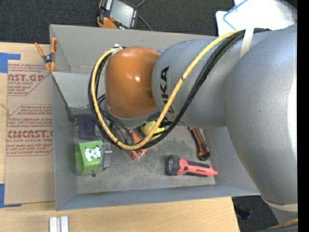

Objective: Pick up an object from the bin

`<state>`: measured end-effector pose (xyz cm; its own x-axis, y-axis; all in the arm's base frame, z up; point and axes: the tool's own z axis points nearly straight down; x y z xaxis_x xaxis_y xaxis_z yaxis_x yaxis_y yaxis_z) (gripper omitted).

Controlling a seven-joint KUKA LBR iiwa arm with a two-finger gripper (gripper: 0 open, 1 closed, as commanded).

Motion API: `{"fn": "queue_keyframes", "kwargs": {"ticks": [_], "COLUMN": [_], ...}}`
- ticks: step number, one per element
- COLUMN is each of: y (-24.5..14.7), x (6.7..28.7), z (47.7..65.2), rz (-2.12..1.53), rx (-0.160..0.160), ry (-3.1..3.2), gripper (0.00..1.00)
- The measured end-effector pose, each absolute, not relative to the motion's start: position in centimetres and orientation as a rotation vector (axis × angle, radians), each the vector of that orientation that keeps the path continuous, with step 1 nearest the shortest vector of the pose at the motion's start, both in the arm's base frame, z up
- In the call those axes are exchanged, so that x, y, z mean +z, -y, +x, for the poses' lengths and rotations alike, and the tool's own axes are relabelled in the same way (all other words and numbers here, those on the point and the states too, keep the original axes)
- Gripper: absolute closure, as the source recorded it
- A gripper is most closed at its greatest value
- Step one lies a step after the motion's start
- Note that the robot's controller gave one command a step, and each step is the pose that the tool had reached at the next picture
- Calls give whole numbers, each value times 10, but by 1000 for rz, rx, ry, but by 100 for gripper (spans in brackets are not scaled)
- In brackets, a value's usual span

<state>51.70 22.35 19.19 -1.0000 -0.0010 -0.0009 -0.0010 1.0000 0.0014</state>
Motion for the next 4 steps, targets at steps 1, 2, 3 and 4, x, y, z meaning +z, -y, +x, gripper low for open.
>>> {"fn": "queue_keyframes", "kwargs": {"ticks": [1, 2, 3, 4], "y": [-224, -233, -237, -236], "x": [192, 118, 108, 107], "z": [517, 497, 518, 516], "rz": [-2, -109, -159, -180], "rx": [2, 2, 11, 13], "ry": [-3141, -3140, -3118, -3114], "gripper": [0, 0, 0, 0]}}
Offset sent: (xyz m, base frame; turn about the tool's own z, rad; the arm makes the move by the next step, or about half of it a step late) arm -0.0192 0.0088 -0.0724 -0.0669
